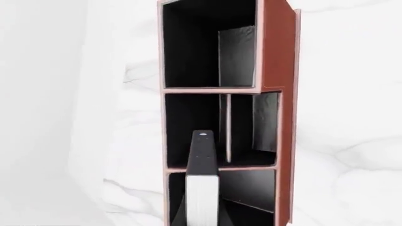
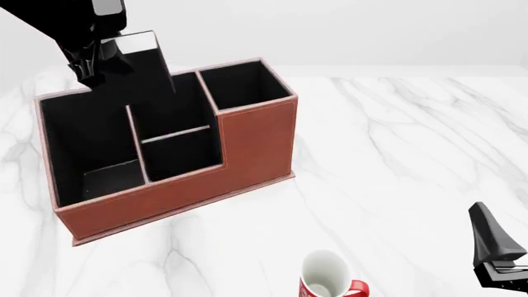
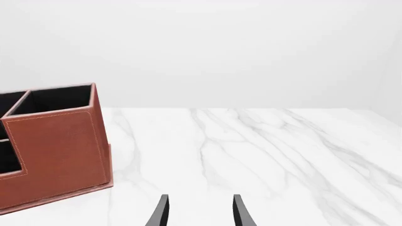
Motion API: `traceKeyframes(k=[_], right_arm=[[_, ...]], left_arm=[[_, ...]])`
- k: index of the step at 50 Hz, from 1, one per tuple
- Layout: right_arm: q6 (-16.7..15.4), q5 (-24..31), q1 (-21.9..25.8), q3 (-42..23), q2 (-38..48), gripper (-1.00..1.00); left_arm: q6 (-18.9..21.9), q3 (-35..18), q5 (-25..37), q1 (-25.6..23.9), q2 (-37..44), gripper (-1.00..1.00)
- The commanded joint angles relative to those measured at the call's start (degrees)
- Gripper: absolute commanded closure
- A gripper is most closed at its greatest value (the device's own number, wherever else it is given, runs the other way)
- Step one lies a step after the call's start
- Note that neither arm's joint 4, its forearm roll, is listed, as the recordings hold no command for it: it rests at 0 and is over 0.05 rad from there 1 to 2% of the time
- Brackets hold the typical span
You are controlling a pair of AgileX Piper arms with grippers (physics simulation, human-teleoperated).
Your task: Pick up the book and place it in the front compartment of the caddy.
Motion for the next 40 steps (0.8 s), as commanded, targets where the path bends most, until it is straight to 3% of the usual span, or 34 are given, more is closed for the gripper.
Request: traceKeyframes(k=[1, 15, 33, 34, 40], right_arm=[[0.02, 0.13, 0.00, 0.01, -0.14, -1.00], [0.03, 0.02, 0.00, 0.02, -0.04, -1.00], [0.03, -0.21, 0.01, 0.01, 0.20, -1.00], [0.03, -0.22, 0.01, 0.01, 0.21, -1.00], [0.04, -0.21, 0.00, 0.01, 0.19, -1.00]], left_arm=[[2.07, -5.09, 0.00, 0.81, 2.33, 1.00], [1.36, -9.97, 0.00, -0.12, 5.39, 1.00], [0.27, -10.06, 0.00, -0.89, 7.66, 1.00], [-1.45, -10.64, 0.00, -2.07, 8.15, 1.00], [-0.56, -10.88, 0.00, -1.08, 8.59, 1.00]])
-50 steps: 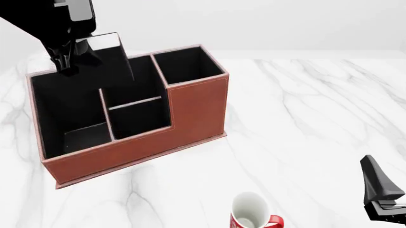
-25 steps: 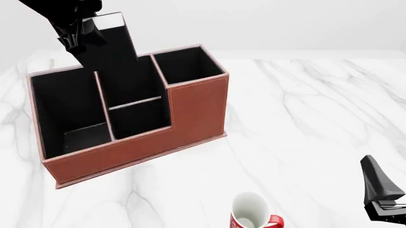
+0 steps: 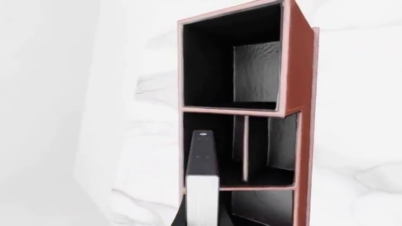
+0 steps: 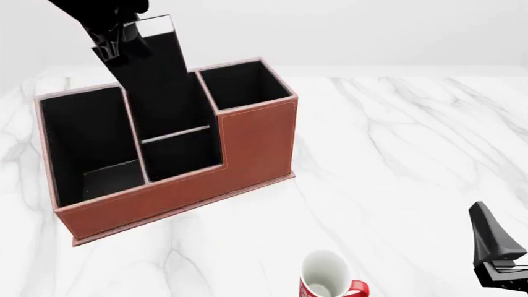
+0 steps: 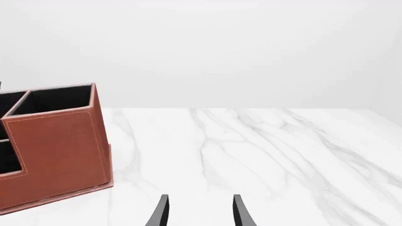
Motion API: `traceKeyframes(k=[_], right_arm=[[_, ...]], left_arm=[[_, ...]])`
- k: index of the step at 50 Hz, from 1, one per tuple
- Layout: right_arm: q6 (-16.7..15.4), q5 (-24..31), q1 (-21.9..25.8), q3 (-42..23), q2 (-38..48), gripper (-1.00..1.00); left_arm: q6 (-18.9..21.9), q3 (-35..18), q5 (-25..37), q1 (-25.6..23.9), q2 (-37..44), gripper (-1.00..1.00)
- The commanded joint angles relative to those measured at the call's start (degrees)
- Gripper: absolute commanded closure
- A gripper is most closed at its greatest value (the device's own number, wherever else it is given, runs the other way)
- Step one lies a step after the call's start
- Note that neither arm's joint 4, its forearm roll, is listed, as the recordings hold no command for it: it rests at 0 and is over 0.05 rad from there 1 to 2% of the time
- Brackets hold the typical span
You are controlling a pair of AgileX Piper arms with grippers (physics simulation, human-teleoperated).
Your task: Pick up the book and place it in the front compartment of the caddy.
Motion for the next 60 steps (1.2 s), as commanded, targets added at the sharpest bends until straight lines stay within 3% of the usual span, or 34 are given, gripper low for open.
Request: traceKeyframes(k=[1, 21, 24, 25, 36, 49, 60], right_arm=[[0.03, -0.06, -0.01, 0.05, 0.00, -1.00], [0.02, -0.07, 0.01, 0.05, 0.02, -1.00], [0.01, -0.06, 0.00, 0.05, 0.01, -1.00], [0.01, -0.07, -0.01, 0.05, 0.03, -1.00], [0.01, -0.06, -0.01, 0.05, 0.02, -1.00], [0.01, -0.08, 0.01, 0.05, 0.04, -1.00], [0.02, -0.07, -0.03, 0.05, 0.03, -1.00]], left_arm=[[0.26, -1.30, 0.00, -0.23, 0.95, 1.00], [-0.34, -1.98, -0.01, -0.95, 3.21, 1.00], [1.77, -0.79, -0.03, 0.98, 2.98, 1.00], [0.32, -1.15, -0.01, -0.29, 3.29, 1.00], [0.83, -0.98, -0.01, 0.29, 3.56, 1.00], [-1.47, -1.67, -0.05, -1.45, 4.76, 1.00], [-1.22, 2.21, -2.09, -0.50, 4.55, 1.00]])
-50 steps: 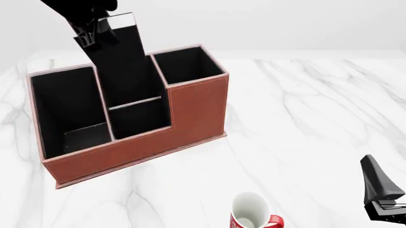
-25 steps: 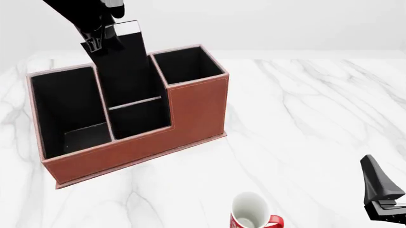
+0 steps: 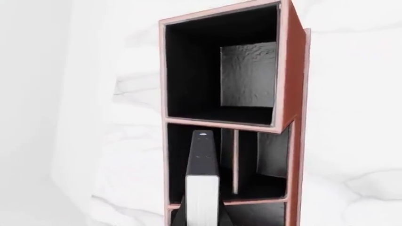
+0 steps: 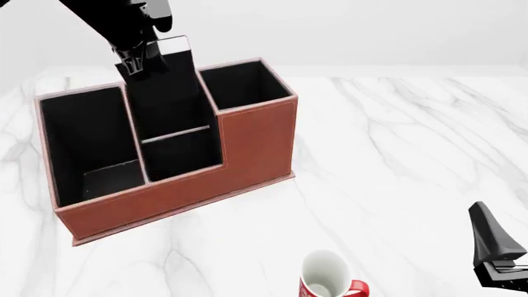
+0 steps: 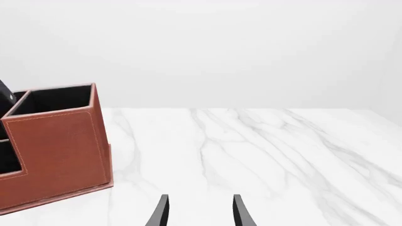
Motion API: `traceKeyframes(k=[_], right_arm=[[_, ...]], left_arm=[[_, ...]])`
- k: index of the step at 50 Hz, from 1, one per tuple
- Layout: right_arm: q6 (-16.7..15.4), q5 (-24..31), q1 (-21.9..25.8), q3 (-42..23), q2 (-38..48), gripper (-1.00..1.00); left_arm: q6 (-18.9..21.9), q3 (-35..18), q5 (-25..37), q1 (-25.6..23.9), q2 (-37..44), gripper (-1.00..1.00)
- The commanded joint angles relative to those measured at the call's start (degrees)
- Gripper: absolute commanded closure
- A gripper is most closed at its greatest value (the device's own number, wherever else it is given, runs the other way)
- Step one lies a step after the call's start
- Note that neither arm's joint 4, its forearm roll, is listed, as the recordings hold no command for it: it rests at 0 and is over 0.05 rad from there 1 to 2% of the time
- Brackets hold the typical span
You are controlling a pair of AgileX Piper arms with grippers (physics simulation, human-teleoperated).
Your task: Pick up the book and place it in the front compartment of the caddy.
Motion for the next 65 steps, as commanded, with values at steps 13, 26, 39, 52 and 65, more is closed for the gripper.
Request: traceKeyframes(k=[13, 26, 39, 52, 65], right_arm=[[0.02, -0.03, 0.01, 0.05, -0.01, -1.00], [0.02, -0.04, -0.02, 0.06, -0.01, -1.00], [0.00, -0.03, 0.00, 0.05, -0.01, -1.00], [0.00, -0.03, 0.00, 0.05, -0.02, -1.00], [0.00, -0.03, -0.01, 0.05, -0.02, -1.00]], left_arm=[[1.37, 6.40, -4.20, 1.51, -0.97, 1.00], [1.13, 9.78, -6.37, 2.28, -1.54, 1.00], [0.48, 9.87, -7.60, 1.98, -0.53, 1.00], [0.66, 11.06, -9.38, 2.54, 0.54, 1.00], [-0.54, 10.71, -10.28, 2.28, 2.04, 1.00]])
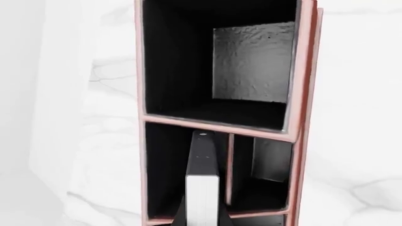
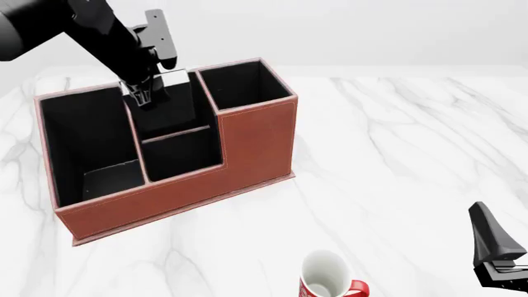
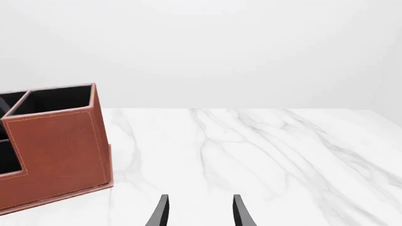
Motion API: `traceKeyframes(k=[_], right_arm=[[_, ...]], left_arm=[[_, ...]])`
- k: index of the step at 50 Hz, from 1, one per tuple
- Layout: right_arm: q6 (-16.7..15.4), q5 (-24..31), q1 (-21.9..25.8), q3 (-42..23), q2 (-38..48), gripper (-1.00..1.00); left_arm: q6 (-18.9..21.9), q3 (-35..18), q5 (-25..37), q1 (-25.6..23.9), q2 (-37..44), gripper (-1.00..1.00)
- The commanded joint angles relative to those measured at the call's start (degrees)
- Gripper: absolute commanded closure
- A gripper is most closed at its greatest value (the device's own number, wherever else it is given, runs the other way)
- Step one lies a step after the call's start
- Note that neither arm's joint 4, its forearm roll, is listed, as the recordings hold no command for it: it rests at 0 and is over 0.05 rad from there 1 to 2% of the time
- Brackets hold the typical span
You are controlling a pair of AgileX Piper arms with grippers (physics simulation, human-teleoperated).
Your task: Pick up the book and place it in the front compartment of the caddy.
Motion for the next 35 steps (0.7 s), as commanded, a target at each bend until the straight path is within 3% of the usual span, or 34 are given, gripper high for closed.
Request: traceKeyframes(k=[1, 3, 5, 10, 12, 15, 16, 17, 20, 21, 23, 24, 25, 33, 35], right_arm=[[0.00, -0.03, 0.01, 0.05, -0.02, -1.00], [0.01, -0.03, 0.00, 0.05, -0.02, -1.00], [0.01, -0.03, 0.00, 0.05, -0.01, -1.00], [0.01, -0.03, -0.01, 0.05, -0.01, -1.00], [0.01, -0.02, -0.01, 0.05, -0.04, -1.00], [0.02, -0.02, -0.01, 0.05, -0.03, -1.00], [0.02, -0.02, -0.01, 0.05, -0.03, -1.00], [0.02, -0.03, -0.01, 0.05, -0.03, -1.00], [0.01, -0.03, 0.00, 0.05, -0.03, -1.00], [0.01, -0.03, 0.00, 0.05, -0.02, -1.00], [0.01, -0.03, 0.00, 0.05, -0.02, -1.00], [0.02, -0.02, -0.01, 0.05, -0.05, -1.00], [0.02, -0.03, -0.01, 0.05, -0.02, -1.00], [0.01, -0.03, 0.00, 0.05, -0.02, -1.00], [0.02, -0.02, -0.01, 0.05, -0.04, -1.00]], left_arm=[[0.87, 0.02, -1.58, 0.73, 0.56, 1.00], [2.93, 2.46, -3.29, 2.63, 0.22, 1.00], [1.27, 0.92, -2.58, 1.29, 0.81, 1.00], [2.89, 2.78, -4.50, 3.26, 0.74, 1.00], [1.48, 1.82, -3.83, 2.02, 1.43, 1.00], [4.00, 4.55, -6.11, 4.34, 1.15, 1.00], [4.00, 4.58, -6.13, 4.34, 1.13, 1.00], [1.33, 1.95, -4.69, 2.23, 2.05, 1.00], [3.23, 4.25, -6.26, 3.55, 1.99, 1.00], [1.09, 2.40, -5.05, 1.99, 2.82, 1.00], [2.55, 3.90, -6.61, 3.05, 2.55, 1.00], [0.84, 2.58, -5.69, 1.63, 3.13, 1.00], [2.47, 4.05, -6.94, 3.07, 2.93, 1.00], [1.37, 3.27, -7.05, 2.18, 4.34, 1.00], [2.73, 4.69, -8.14, 3.33, 4.44, 1.00]])
